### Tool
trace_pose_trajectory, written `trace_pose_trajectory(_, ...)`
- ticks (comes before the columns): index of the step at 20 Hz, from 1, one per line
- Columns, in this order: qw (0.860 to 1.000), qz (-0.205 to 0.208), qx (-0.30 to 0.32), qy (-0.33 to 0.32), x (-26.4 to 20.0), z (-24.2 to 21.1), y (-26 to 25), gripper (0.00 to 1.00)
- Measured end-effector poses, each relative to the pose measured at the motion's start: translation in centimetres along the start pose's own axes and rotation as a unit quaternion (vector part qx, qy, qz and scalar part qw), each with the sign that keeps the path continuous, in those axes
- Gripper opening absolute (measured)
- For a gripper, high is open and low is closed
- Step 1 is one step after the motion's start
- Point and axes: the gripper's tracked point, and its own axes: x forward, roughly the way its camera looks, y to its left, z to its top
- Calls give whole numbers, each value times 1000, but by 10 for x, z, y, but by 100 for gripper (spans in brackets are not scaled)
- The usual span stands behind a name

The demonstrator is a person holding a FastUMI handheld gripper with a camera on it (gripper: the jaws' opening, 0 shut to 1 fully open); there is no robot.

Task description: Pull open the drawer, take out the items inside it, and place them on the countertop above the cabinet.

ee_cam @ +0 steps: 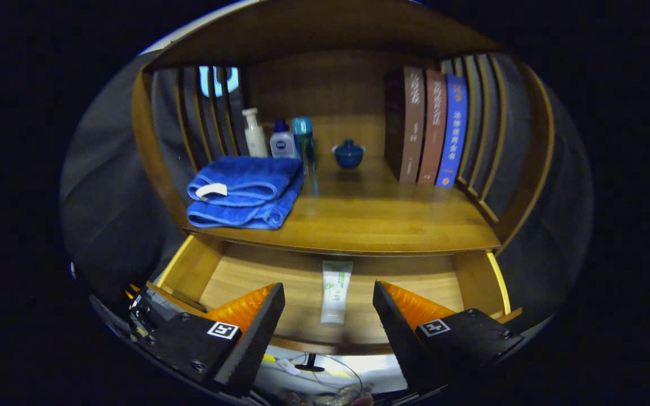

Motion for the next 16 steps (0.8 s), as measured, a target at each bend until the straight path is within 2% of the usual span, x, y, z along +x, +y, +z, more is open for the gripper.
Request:
trace_pose_trajectory(6, 986, 3, 0, 168, 61, -30, -4, 99)
trace_pose_trajectory(9, 977, -7, 13, 212, 83, -39, 0, 99)
trace_pose_trajectory(12, 971, -25, -9, 236, 102, -46, -4, 99)
trace_pose_trajectory(14, 968, -27, -7, 251, 107, -55, -1, 85)
trace_pose_trajectory(16, 964, -45, -3, 264, 111, -64, -5, 71)
